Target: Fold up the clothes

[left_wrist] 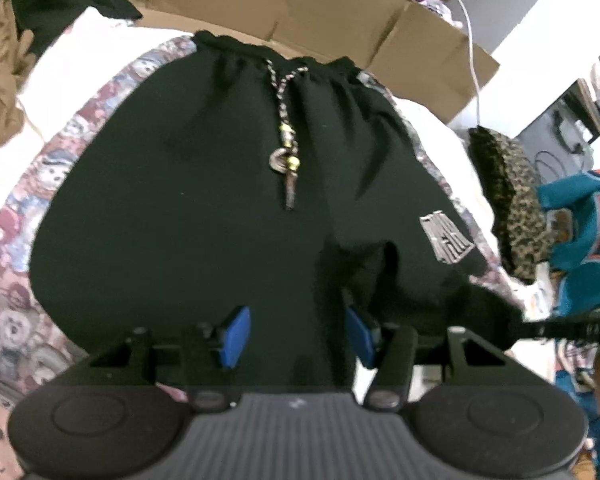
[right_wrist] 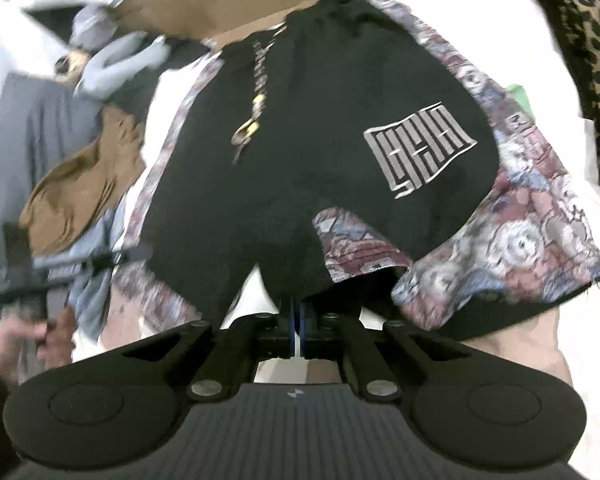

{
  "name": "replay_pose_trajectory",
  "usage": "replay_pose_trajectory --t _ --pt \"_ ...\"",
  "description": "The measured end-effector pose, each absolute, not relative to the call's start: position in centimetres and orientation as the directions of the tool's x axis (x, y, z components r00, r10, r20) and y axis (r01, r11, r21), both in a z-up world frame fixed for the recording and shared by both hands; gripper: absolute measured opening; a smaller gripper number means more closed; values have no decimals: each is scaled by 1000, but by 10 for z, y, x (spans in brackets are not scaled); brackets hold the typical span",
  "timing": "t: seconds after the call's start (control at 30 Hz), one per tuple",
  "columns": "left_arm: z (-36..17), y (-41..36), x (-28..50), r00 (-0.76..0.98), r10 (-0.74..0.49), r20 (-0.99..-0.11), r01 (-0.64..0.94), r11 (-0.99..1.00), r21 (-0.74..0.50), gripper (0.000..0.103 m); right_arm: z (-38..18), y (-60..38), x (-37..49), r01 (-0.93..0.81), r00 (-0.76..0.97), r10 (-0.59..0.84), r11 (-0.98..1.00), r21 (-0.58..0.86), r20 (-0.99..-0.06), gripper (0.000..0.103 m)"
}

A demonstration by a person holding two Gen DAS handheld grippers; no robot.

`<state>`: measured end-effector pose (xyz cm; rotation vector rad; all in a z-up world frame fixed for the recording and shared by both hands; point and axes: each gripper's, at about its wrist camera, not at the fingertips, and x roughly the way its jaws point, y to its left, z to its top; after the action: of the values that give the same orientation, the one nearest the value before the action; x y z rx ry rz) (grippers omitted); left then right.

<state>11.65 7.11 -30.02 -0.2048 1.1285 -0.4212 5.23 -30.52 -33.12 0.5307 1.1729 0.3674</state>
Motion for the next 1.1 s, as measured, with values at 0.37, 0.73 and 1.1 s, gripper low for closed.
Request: replay_pose_trajectory --t 0.37,0.73,1.1 --pt "-294 60 104 324 -451 -831 254 888 -383 56 -320 -274 22 -70 291 608 784 617 -739 0" --pt "-310 54 102 282 -446 -849 254 888 -382 56 -343 -293 35 34 372 457 863 504 -808 45" --pt "-314 45 103 248 -476 -844 261 872 -415 56 -337 -276 45 -71 381 528 835 546 -759 0"
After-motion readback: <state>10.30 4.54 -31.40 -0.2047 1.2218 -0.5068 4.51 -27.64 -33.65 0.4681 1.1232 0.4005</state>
